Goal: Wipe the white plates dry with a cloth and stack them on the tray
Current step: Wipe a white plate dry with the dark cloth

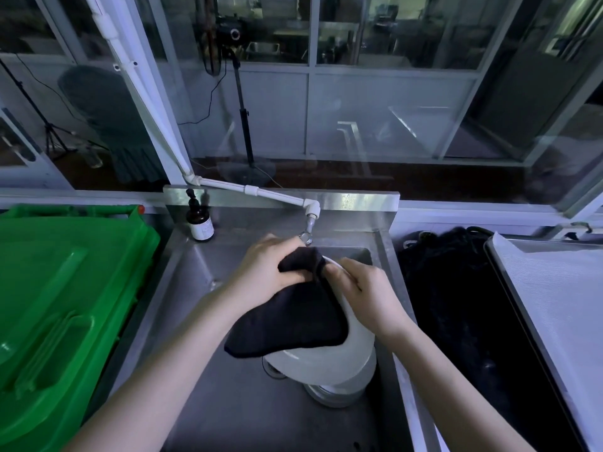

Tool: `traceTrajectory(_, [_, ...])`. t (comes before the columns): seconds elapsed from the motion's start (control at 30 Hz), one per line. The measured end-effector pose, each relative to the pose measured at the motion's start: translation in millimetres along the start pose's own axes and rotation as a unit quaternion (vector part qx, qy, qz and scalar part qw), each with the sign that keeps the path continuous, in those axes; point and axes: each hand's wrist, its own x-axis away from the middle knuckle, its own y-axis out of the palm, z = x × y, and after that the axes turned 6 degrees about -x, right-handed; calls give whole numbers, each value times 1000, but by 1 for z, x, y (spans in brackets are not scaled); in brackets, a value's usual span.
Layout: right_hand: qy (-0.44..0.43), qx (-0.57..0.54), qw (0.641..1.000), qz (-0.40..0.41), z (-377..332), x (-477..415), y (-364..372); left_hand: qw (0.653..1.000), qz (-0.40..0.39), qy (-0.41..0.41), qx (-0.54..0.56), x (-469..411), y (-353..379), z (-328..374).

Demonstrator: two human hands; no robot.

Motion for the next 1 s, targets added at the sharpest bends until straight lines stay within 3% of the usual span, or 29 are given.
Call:
traceTrajectory(0.13, [-5,-31,999,15,-6,4,-23,986,-17,-122,112,14,-5,-20])
traceTrajectory(0.23, [16,-47,999,14,-5,-2,-34,978,16,-165,126,19,-7,-19])
traceTrajectory(0.3, [12,-36,999,-17,-8,-5,-31,984,26,-148,95,13,-8,-11])
traceTrajectory(0.4, [-16,8,997,-76,-14,-5,-17,994,-20,-80,73,3,-9,5])
traceTrajectory(0.53, [-8,-35,997,-69,-11,-1,-15,991,-63,-66,93,1,-11,4])
traceTrajectory(0.6, [16,-68,997,-28,-8,2,-20,981,-25,-129,143,7,-8,-5])
traceTrajectory(0.7, [72,-135,987,50,-2,10,-18,931,88,-237,264,18,0,-9])
traceTrajectory(0.77, [93,-159,980,76,1,15,-15,938,135,-242,209,21,6,-11])
traceTrajectory(0.83, [95,-157,980,76,3,16,-15,966,130,-202,96,23,6,-12])
traceTrajectory(1.0, [26,-76,997,-17,-2,8,-17,994,-47,-99,-12,21,-3,-5])
